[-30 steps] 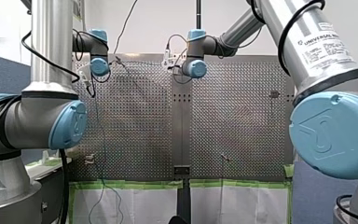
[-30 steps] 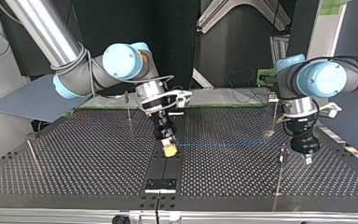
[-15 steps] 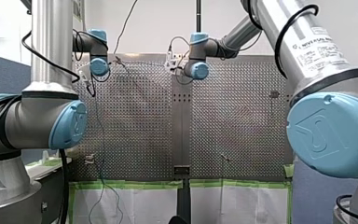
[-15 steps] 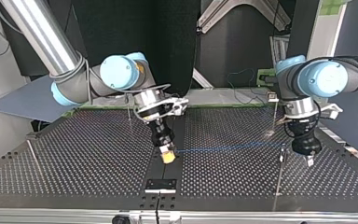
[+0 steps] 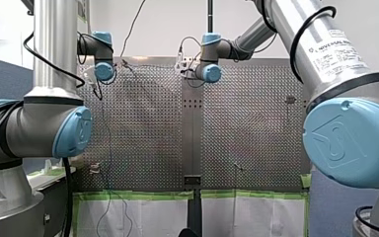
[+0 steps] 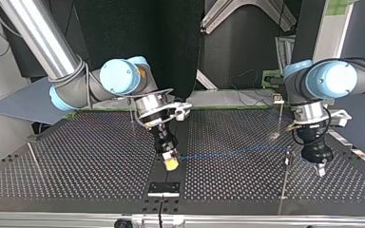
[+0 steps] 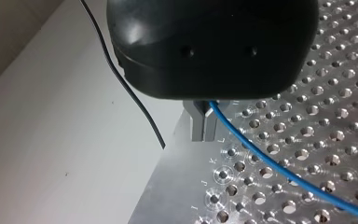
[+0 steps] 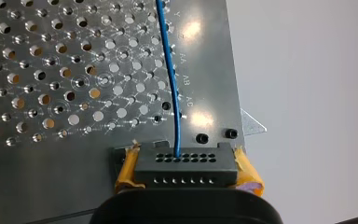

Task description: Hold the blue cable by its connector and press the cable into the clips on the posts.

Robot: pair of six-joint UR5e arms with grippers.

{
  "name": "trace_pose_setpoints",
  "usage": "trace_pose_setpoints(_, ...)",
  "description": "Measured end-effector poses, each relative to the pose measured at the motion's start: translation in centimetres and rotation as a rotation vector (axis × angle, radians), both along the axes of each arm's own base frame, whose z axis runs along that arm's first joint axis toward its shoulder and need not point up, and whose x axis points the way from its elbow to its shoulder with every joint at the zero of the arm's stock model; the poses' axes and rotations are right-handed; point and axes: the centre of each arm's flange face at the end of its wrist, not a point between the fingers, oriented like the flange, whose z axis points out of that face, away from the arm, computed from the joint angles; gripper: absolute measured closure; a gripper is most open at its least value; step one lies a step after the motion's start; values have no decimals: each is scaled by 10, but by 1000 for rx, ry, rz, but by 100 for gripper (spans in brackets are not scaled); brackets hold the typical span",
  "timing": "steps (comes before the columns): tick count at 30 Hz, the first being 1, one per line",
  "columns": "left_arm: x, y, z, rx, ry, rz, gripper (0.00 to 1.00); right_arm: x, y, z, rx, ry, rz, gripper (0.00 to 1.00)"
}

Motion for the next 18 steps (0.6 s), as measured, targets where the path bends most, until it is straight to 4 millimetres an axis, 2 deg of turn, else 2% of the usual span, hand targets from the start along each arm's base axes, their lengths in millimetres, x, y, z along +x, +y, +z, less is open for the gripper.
trace_pose_setpoints(15,1,0,0,0,-2,-14,99,0,0,0,1,1,2,100)
trace_pose_setpoints(17,1,-1,0,-1,-4,-26,77,0,0,0,2,2,2,100)
trace_pose_setpoints(18,1,-1,0,-3,-5,-30,77,0,1,0,2,2,2,100)
